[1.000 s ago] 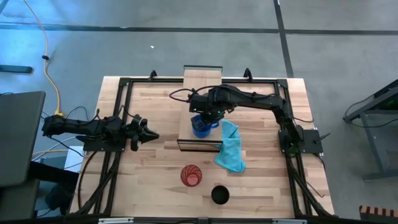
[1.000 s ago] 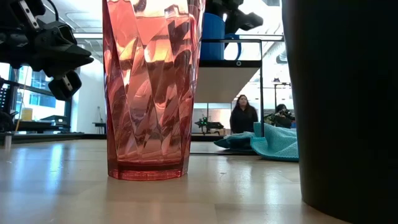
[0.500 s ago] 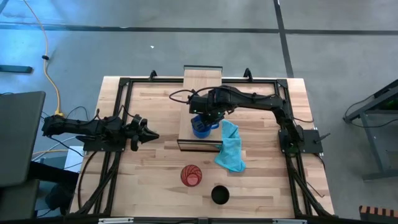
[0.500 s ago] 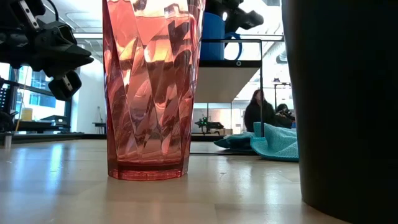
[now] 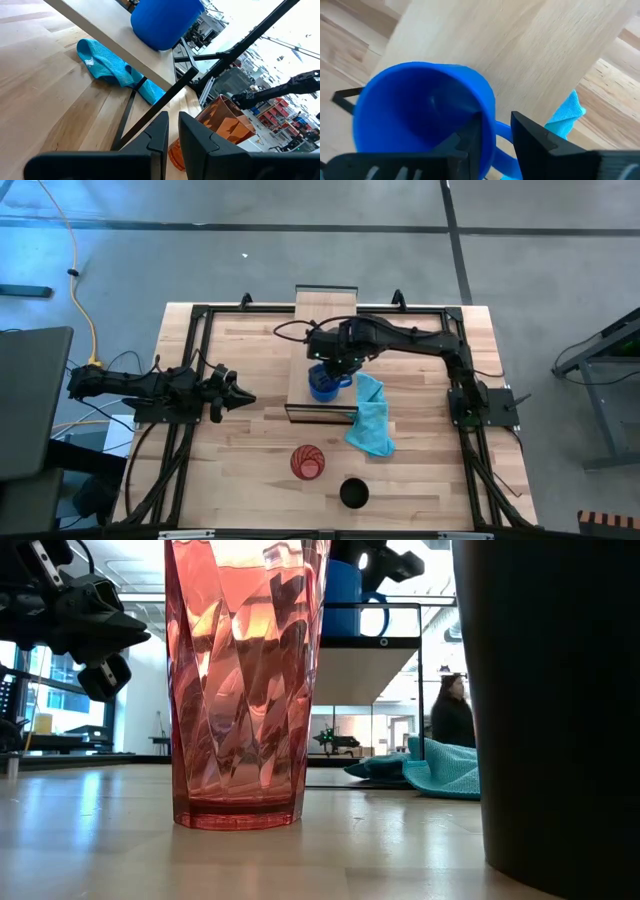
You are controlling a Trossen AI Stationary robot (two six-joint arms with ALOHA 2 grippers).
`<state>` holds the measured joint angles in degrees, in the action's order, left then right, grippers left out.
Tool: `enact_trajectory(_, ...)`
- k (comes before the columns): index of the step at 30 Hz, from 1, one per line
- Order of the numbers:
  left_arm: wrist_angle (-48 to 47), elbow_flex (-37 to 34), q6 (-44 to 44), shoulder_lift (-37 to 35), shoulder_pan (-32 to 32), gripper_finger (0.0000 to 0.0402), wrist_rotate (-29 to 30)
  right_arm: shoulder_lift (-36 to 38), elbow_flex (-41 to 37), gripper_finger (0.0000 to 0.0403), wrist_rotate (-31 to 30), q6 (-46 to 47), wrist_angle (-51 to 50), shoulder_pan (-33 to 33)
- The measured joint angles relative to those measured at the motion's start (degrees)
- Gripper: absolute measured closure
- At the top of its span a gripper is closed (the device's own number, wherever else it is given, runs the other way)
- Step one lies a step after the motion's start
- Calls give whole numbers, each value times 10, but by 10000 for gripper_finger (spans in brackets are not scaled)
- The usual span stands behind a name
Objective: Stack small to large cups/mugs on shelf
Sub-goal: Put the blue mug on the shelf, then put the black cup on the shelf
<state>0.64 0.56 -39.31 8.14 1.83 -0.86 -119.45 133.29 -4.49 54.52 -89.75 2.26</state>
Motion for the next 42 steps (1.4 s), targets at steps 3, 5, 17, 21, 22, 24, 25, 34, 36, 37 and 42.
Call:
enact_trajectory(3,0,0,0,0,0,369,0,7,6,309,0,-1,2,0)
enact_trajectory(5,0,0,0,0,0,369,0,11,14,309,0,-5,13,0)
enact_trajectory(17,0,0,-2,0,0,369,0,55,17,309,-3,-5,8,0)
enact_trajectory(21,0,0,-15,0,0,369,0,85,17,309,-14,-21,-2,0)
enact_trajectory(22,0,0,-15,0,0,369,0,95,17,309,-17,-30,-2,0)
enact_trajectory(24,0,0,-15,0,0,369,1,119,17,309,-22,-50,-2,-3)
enact_trajectory(25,0,0,-15,0,0,369,2,132,17,309,-25,-66,-2,-4)
enact_trajectory(34,1,0,-15,0,0,369,4,266,17,309,-54,-231,-3,-56)
enact_trajectory(36,8,0,-15,0,0,369,4,295,16,309,-55,-266,-3,-68)
enact_trajectory(37,19,0,-15,0,0,369,4,311,16,309,-55,-280,-3,-74)
enact_trajectory(42,119,0,-21,0,0,369,5,371,16,309,-9,-348,-3,-100)
